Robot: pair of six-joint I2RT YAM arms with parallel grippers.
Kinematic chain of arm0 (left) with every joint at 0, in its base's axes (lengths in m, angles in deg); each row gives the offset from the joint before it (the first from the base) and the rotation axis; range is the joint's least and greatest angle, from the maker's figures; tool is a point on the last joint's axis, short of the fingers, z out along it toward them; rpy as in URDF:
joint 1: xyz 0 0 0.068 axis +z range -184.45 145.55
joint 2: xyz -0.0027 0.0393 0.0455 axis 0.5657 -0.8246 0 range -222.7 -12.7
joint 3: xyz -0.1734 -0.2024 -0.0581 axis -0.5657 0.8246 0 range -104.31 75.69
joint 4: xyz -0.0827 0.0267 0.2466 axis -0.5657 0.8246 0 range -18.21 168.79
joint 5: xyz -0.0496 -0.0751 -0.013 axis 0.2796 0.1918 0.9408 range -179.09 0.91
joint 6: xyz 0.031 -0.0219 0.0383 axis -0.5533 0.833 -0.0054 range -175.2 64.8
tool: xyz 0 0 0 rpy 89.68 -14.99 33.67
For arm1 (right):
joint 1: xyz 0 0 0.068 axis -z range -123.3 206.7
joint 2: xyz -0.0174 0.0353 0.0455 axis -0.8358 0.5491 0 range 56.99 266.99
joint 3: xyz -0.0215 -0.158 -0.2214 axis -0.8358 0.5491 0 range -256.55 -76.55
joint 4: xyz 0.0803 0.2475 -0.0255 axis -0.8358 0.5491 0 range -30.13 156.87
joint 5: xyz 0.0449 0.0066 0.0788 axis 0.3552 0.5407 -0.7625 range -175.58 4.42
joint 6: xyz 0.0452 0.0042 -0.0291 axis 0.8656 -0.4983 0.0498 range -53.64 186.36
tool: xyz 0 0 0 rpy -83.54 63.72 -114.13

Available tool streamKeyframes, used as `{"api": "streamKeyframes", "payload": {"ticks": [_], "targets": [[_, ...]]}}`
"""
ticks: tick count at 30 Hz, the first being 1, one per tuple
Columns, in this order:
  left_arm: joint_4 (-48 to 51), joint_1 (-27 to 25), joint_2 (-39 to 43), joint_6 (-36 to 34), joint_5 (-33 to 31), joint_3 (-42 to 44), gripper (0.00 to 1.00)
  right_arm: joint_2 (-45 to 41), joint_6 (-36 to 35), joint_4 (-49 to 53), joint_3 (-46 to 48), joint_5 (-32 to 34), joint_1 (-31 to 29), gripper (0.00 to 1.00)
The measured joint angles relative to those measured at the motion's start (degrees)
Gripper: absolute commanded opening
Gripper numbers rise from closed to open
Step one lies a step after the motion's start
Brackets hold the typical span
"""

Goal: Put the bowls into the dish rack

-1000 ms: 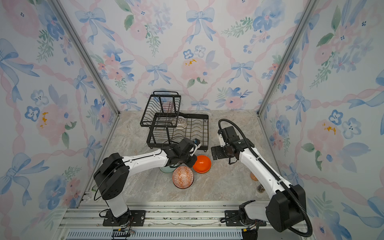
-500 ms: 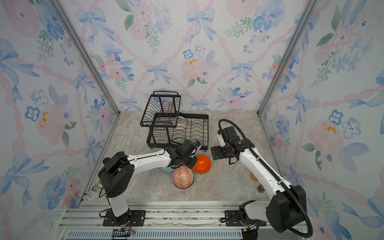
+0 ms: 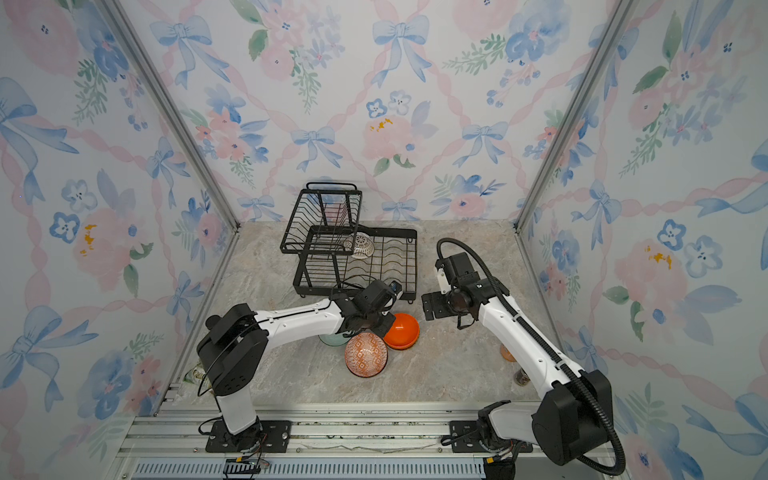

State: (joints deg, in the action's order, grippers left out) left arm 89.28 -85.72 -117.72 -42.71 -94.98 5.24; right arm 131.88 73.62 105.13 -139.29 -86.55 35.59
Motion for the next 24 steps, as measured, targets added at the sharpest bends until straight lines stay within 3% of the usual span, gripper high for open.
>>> {"api": "streamKeyframes", "payload": {"ticks": [10, 24], "targets": [[0.63, -0.52, 0.94, -0.94, -2.4, -0.28, 0.16, 0.0, 0.0, -0.07, 0.04, -0.39, 0.0, 0.97], [0.66, -0.52, 1.25, -1.53, -2.62, -0.39, 0.12, 0.0, 0.0, -0.46, 0.31, -0.79, 0.0, 0.97]]}}
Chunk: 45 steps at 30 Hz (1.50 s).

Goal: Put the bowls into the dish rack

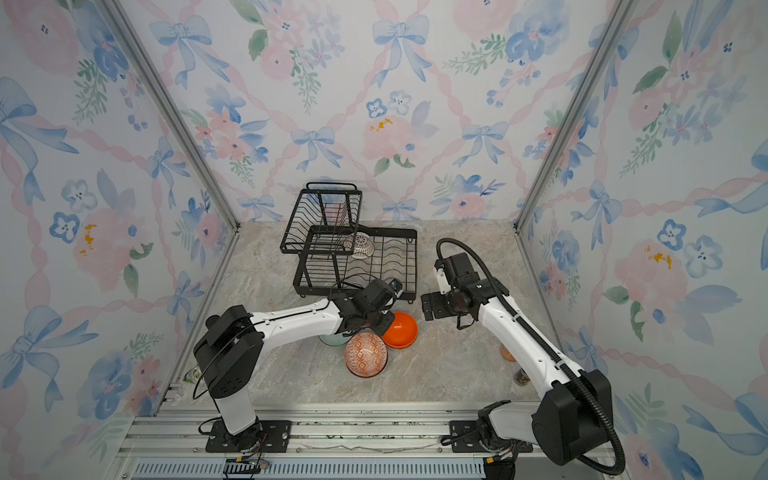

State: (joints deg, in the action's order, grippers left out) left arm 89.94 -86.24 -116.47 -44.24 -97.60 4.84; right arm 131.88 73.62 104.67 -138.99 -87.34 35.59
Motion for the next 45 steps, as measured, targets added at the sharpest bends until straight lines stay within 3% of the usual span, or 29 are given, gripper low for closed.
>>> {"api": "streamKeyframes", "payload": {"ticks": [8, 23, 24, 26, 28, 33, 36, 45], "targets": [[0.02, 0.0, 0.0, -0.22, 0.13, 0.02, 0.0, 0.0, 0.0, 0.0, 0.02, 0.0, 0.0, 0.97], [0.7, 0.0, 3.26, -0.26, -1.9, 0.02, 0.0, -0.31, 0.0, -0.46, 0.35, 0.0, -0.07, 0.97], [0.83, 0.0, 3.5, -0.28, -2.08, 0.02, 0.04, -0.31, 0.0, -0.46, 0.37, 0.0, -0.07, 0.97], [0.85, 0.0, 3.87, -0.57, -2.23, 0.02, 0.22, -0.31, 0.0, -0.46, 0.46, 0.0, -0.07, 0.97], [0.79, 0.0, 3.89, -0.68, -2.51, 0.04, 0.32, -0.31, 0.0, -0.52, 0.55, -0.02, -0.07, 0.97], [0.9, 0.0, 3.87, -0.87, -2.64, 0.24, 0.36, -0.31, 0.0, -0.63, 0.59, 0.0, -0.07, 0.97], [1.31, 0.0, 3.87, -0.87, -2.67, 0.24, 0.35, -0.31, 0.0, -0.63, 0.59, 0.0, -0.11, 0.97], [2.82, 0.0, 2.69, -0.85, -2.64, 0.24, 0.16, -0.31, 0.0, -0.63, 0.59, -0.02, -0.11, 0.97]]}}
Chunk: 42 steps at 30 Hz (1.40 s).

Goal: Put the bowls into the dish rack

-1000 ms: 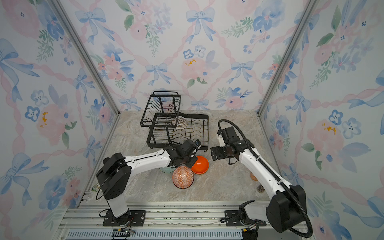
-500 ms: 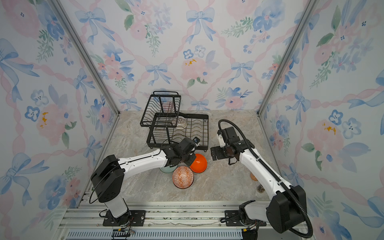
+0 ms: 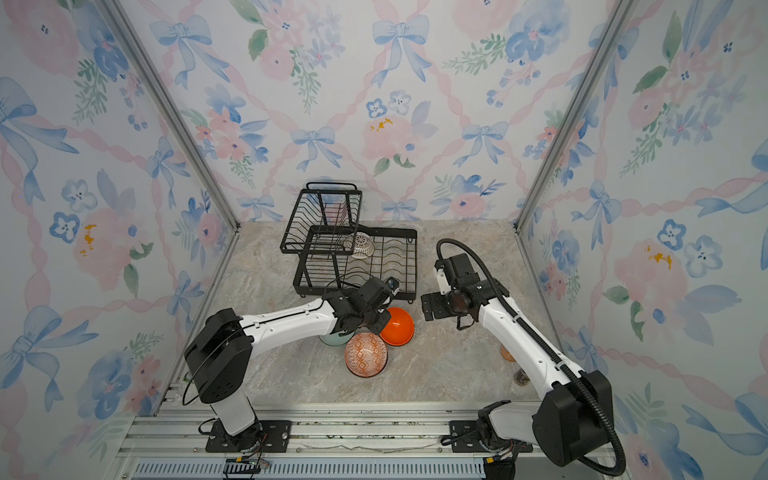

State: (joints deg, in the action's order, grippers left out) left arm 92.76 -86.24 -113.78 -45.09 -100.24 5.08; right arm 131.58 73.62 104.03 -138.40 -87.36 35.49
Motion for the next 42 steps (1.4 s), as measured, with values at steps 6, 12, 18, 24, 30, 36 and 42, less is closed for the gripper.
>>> {"api": "streamKeyframes", "payload": {"ticks": [6, 12, 18, 24, 30, 36, 42], "targets": [[0.09, 0.0, -0.02, -0.04, 0.02, -0.02, 0.06, -0.02, 0.0, 0.0, 0.0, 0.0, 0.0, 0.97], [0.15, 0.0, -0.02, 0.0, 0.04, -0.02, 0.01, 0.0, 0.0, 0.0, 0.0, 0.0, 0.0, 0.97], [0.15, 0.09, -0.02, 0.11, 1.18, -0.02, 0.15, -0.02, 0.0, -0.02, 0.0, -0.04, 0.0, 0.97], [0.15, 0.39, -0.02, 0.07, 4.17, -0.02, 0.15, -0.11, 0.0, -0.02, 0.0, -0.2, 0.0, 0.97], [0.15, 0.44, -0.09, 0.22, 5.01, -0.02, 0.13, -0.13, 0.0, -0.02, 0.0, -0.2, -0.13, 0.97], [0.5, 0.44, -1.22, 0.22, 3.37, -0.02, 0.15, -0.28, -0.02, -0.02, 0.0, -0.22, -0.31, 0.97], [1.33, 0.44, -1.27, 0.24, 1.95, -0.02, 0.21, -0.37, -0.02, -0.02, 0.02, -0.2, -0.33, 0.97]]}}
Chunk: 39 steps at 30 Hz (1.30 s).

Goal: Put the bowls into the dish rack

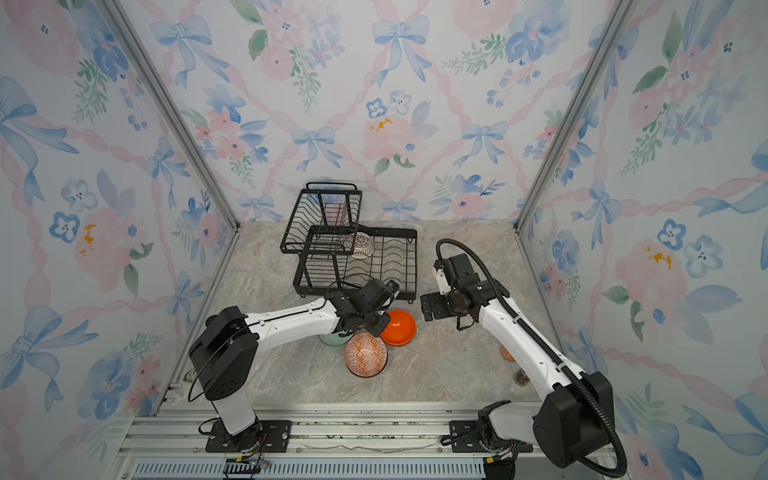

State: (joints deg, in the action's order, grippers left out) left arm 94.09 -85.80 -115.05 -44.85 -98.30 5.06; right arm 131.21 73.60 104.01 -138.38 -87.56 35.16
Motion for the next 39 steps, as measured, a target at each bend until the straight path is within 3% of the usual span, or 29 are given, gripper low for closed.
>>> {"api": "streamKeyframes", "payload": {"ticks": [7, 20, 39], "targets": [[0.13, 0.07, -0.66, 0.0, 0.04, 0.0, 0.21, -0.02, -0.02, 0.0, 0.0, 0.0, 0.0, 0.97], [-0.81, 0.17, -1.4, 0.68, -0.09, 0.0, 0.06, -0.09, -0.17, 0.0, 0.0, 0.0, 0.0, 0.97], [0.07, -0.48, 0.76, 0.61, -2.71, -0.22, 0.01, -0.09, -0.2, 0.0, 0.04, -0.02, 0.0, 0.97]]}}
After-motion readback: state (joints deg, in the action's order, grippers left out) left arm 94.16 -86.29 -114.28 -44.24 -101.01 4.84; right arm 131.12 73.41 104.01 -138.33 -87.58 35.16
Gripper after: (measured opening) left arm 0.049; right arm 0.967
